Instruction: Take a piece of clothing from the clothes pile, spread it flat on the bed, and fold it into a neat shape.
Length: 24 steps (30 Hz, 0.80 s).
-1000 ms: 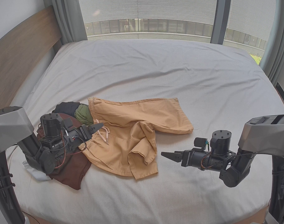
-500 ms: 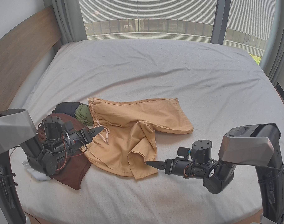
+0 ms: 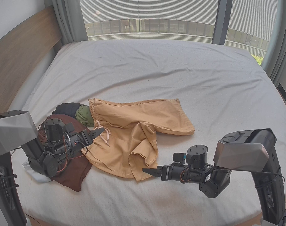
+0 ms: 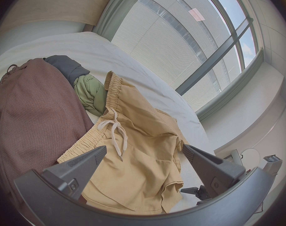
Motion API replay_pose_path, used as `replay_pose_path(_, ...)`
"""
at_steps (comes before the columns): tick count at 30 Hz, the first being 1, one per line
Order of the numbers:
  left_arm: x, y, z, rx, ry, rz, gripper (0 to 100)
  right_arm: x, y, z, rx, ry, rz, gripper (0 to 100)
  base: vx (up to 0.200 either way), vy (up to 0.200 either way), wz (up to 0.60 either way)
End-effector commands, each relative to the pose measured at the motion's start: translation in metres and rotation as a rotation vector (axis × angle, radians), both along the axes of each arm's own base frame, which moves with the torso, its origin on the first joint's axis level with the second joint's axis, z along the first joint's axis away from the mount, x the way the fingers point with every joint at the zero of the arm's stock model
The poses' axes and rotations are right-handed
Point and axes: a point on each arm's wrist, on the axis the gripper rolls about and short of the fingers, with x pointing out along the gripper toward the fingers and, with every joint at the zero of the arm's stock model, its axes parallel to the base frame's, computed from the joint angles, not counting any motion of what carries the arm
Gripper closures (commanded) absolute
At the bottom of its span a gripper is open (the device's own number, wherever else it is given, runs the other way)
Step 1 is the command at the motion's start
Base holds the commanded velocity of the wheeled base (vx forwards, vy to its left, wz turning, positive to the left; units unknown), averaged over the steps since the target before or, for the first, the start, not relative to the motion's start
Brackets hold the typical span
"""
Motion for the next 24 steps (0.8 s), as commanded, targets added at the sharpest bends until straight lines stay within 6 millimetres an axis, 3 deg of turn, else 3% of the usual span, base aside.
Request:
replay_pose_path(1, 0.0, 0.0, -0.002, -0.001, 0.006, 0.0, 0, 0.003, -0.002, -0.009, -0.066, -0.078, 0.034, 0, 0.0, 0.0, 0.0)
replay_pose_path(11, 0.0, -0.001, -0.004, -0.002, 0.011, -0.004, 0, 0.011, -0.01, -0.01, -0.268, -0.299, 0.139, 0, 0.0, 0.0, 0.0)
replay_pose_path(24, 0.0, -0.001, -0.002, -0.004, 0.009, -0.005, 0, 0.024, 0.011, 0.006, -0.298, -0.456, 0.195, 0, 0.0, 0.0, 0.0)
